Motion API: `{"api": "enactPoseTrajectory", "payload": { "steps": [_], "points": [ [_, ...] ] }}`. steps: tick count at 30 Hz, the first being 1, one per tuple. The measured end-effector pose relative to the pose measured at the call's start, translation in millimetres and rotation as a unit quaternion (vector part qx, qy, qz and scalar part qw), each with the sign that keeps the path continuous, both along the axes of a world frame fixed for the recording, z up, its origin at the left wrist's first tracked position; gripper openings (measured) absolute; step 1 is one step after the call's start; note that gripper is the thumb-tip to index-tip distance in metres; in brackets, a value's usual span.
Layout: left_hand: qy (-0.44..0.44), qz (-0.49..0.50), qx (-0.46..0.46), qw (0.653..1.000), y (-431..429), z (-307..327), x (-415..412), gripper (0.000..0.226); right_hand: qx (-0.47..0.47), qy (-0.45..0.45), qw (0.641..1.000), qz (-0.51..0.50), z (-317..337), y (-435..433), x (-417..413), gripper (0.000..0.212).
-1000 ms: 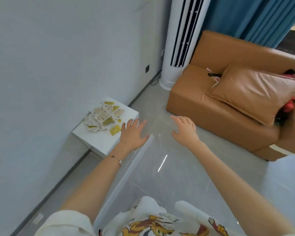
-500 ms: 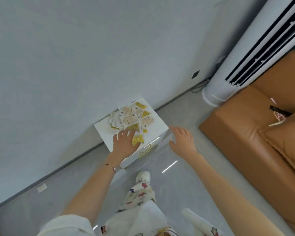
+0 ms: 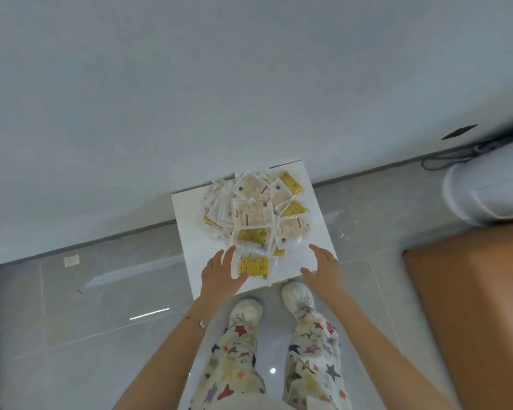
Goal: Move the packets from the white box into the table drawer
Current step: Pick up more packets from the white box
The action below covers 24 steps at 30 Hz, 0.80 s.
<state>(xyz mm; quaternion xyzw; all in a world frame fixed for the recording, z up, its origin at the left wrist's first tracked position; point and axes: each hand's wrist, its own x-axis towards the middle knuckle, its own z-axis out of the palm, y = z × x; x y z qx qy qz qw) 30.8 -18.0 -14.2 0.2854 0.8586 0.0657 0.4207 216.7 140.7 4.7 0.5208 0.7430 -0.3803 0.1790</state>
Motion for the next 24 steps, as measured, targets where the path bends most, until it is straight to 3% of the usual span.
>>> {"api": "enactPoseTrajectory", "payload": {
  "steps": [4,9,13,17,20,24],
  "points": [
    [-0.002,0.123,0.050,0.991,19.2,-74.5,15.5,0.083,0.020,0.029,0.999,0.000,-75.2,50.9,-26.7,0.069],
    [0.044,0.305,0.071,0.949,46.6,-112.7,38.2,0.102,0.032,0.037,0.997,0.056,-134.2,93.4,-53.1,0.092],
    [0.110,0.249,0.023,0.962,50.0,-124.1,50.2,0.120,0.063,0.035,0.995,0.075,-144.7,106.5,-58.2,0.101],
    [0.127,0.224,0.022,0.966,37.2,-131.7,54.9,0.121,0.068,0.046,0.996,0.038,-147.3,116.4,-56.2,0.103],
    [0.089,0.300,0.039,0.949,32.9,-130.0,54.8,0.115,0.018,0.035,0.999,-0.029,-151.2,124.2,-52.1,0.092],
    [0.045,0.378,0.032,0.924,28.2,-123.1,50.7,0.076,0.010,0.058,0.996,-0.071,-147.1,124.8,-41.8,0.052]
  ]
}}
